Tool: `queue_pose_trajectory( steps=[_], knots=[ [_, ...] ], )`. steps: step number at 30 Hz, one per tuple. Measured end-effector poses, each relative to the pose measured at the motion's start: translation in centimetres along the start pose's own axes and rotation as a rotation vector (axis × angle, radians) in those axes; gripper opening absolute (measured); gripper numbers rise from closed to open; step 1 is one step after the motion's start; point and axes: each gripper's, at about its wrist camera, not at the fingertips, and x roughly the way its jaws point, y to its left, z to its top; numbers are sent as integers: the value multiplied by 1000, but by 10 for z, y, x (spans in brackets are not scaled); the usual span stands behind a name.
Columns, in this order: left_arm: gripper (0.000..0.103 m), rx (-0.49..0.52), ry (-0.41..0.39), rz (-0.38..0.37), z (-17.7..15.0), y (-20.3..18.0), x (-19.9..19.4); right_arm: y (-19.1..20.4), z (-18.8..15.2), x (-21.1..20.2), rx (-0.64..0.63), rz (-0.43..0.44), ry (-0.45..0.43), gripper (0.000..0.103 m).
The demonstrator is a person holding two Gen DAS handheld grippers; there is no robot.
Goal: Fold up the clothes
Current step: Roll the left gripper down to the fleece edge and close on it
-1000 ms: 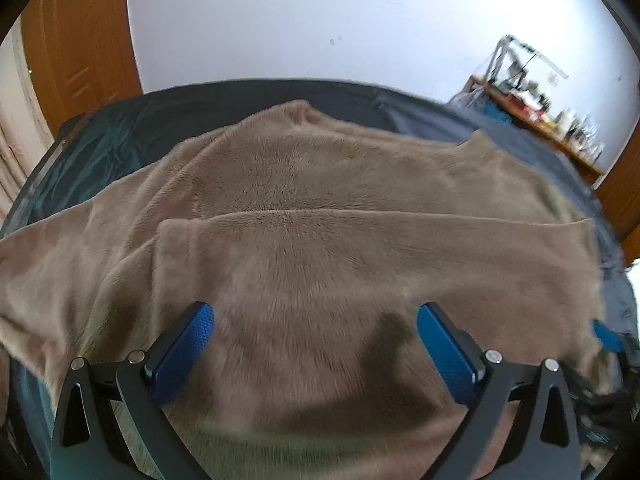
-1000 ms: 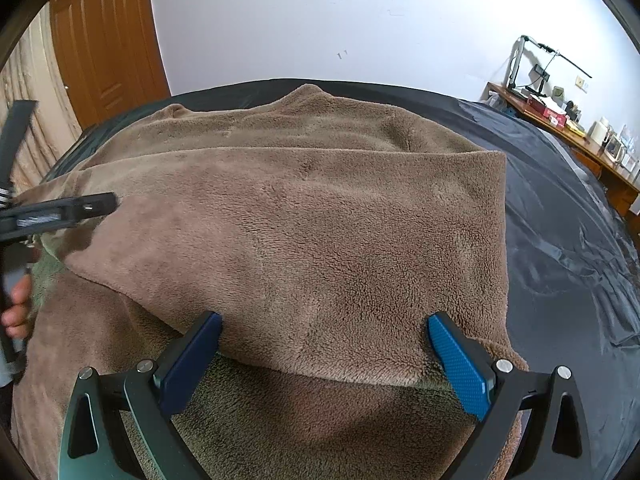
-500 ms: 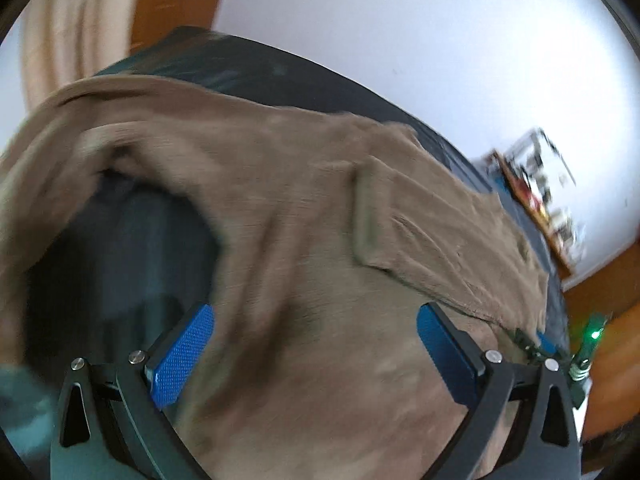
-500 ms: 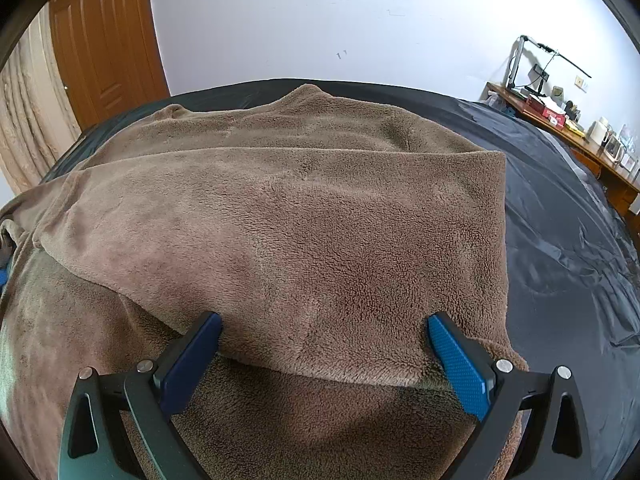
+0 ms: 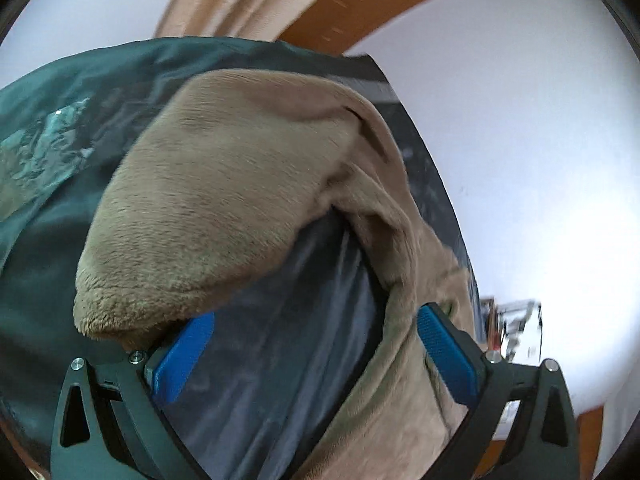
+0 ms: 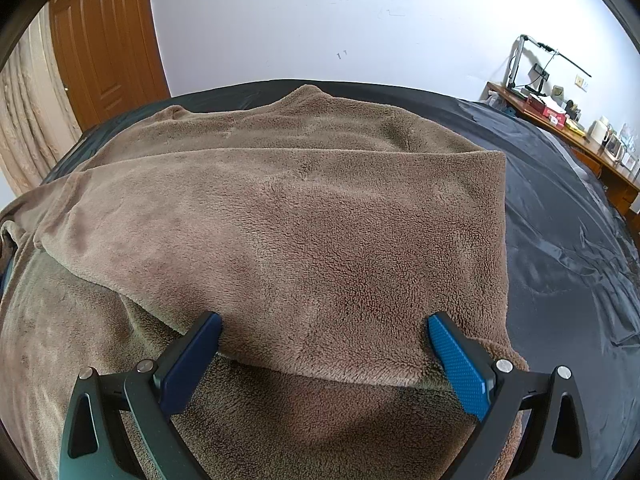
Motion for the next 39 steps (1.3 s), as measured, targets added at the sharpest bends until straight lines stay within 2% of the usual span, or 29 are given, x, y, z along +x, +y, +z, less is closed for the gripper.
queue_pose_trajectory(
  steps=[6,13,20,22,24,25,27,30,33,39],
  knots=[
    [102,-113,-41,-4,21,16,-2,-1,0,0,1,3,-1,103],
    [100,-163,-138,15,47,27,-8,0,0,0,3,4,-1,103],
    [79,-207,-136,15,60,42,-6,-1,0,1,4,4,-1,103],
    [69,-218,-134,24,61,40,-5,0,0,1,4,4,-1,103],
    [52,-233,-126,32,64,42,-3,0,0,1,4,4,-1,103],
    [47,-241,-121,34,65,44,-2,0,0,1,4,4,-1,103],
    [29,-258,-111,43,68,47,2,-1,0,1,5,4,-1,103],
    [15,-260,-113,53,71,45,7,-1,-1,1,5,5,-1,103],
    [11,-237,-125,61,76,35,9,-1,-1,0,5,5,-2,103],
    [10,-104,-214,102,84,-6,-2,-1,-1,0,5,6,-2,103]
  ],
)
